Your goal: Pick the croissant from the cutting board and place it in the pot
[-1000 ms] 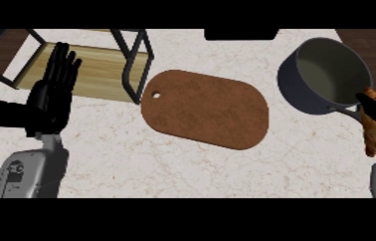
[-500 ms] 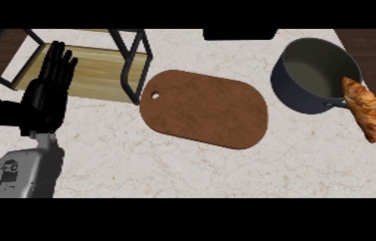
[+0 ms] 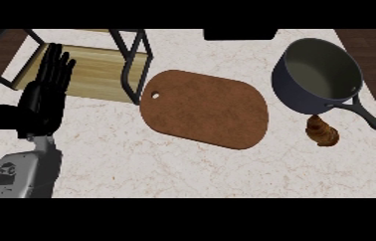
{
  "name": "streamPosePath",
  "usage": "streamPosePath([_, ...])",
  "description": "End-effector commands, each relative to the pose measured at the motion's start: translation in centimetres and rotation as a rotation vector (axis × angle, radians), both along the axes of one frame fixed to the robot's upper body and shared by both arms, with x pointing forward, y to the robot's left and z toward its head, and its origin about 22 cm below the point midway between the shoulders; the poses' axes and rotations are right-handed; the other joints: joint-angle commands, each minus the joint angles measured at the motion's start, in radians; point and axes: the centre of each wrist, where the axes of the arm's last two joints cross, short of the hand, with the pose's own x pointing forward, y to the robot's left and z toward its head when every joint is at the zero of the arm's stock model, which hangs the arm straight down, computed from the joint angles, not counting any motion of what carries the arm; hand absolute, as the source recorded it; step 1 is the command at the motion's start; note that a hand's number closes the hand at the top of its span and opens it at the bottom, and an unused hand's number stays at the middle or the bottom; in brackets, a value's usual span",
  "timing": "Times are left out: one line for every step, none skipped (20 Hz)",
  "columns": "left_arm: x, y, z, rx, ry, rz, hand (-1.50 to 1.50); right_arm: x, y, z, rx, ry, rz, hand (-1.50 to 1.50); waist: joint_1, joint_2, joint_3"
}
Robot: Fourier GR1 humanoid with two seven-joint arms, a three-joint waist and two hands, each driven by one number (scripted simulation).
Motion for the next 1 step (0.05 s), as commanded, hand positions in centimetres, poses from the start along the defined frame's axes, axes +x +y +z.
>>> streamPosePath([-0.49,-1.2,-0.94,0.004,0.003,0.0,0.0,-3.86,-0.68,-0.25,-0.02,-0.008,-0.015,-1.5,0.0,0.0,0.0])
